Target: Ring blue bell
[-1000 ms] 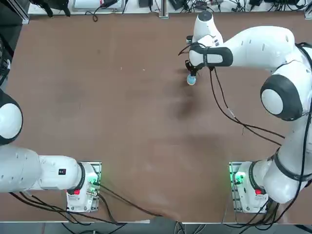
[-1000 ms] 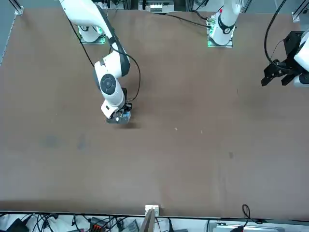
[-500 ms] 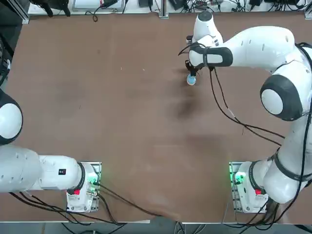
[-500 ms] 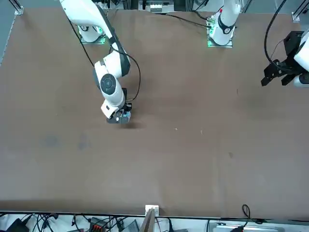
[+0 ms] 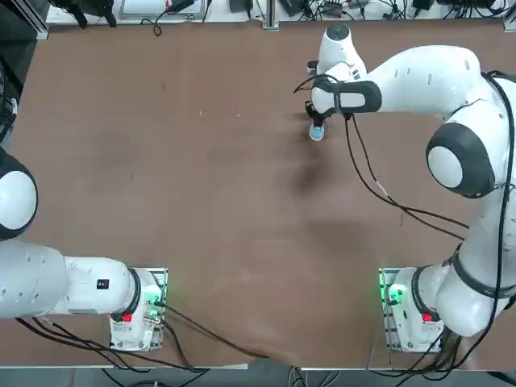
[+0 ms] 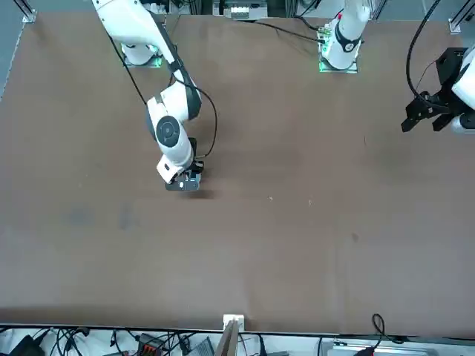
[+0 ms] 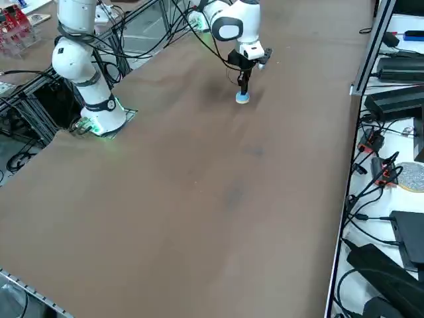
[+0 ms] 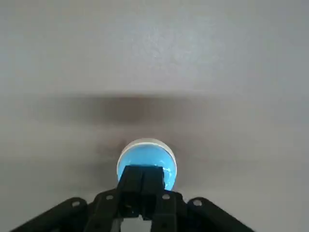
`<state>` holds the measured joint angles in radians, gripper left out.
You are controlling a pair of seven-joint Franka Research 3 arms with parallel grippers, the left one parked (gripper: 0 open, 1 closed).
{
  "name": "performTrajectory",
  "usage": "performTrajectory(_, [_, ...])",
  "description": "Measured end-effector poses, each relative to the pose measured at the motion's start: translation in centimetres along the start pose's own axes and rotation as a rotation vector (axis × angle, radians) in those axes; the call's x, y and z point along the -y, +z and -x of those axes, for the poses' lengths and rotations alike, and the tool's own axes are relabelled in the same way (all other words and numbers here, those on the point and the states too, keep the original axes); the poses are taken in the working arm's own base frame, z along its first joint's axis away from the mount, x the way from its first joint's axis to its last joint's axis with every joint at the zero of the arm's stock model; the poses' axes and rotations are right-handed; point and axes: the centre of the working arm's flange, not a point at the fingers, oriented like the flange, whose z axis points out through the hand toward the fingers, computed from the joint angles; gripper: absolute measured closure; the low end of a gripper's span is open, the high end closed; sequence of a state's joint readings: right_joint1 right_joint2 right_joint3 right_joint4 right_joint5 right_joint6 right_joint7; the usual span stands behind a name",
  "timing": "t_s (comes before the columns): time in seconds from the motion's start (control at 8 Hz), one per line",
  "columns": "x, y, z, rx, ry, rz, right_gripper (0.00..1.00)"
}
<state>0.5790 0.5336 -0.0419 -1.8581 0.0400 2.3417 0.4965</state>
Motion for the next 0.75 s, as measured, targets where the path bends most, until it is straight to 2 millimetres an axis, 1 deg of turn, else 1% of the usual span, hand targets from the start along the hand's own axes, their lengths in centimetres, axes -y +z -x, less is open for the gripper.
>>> performTrajectory(0.75, [0.01, -0.01, 0.0, 0.0, 0.003, 0.0, 0.99])
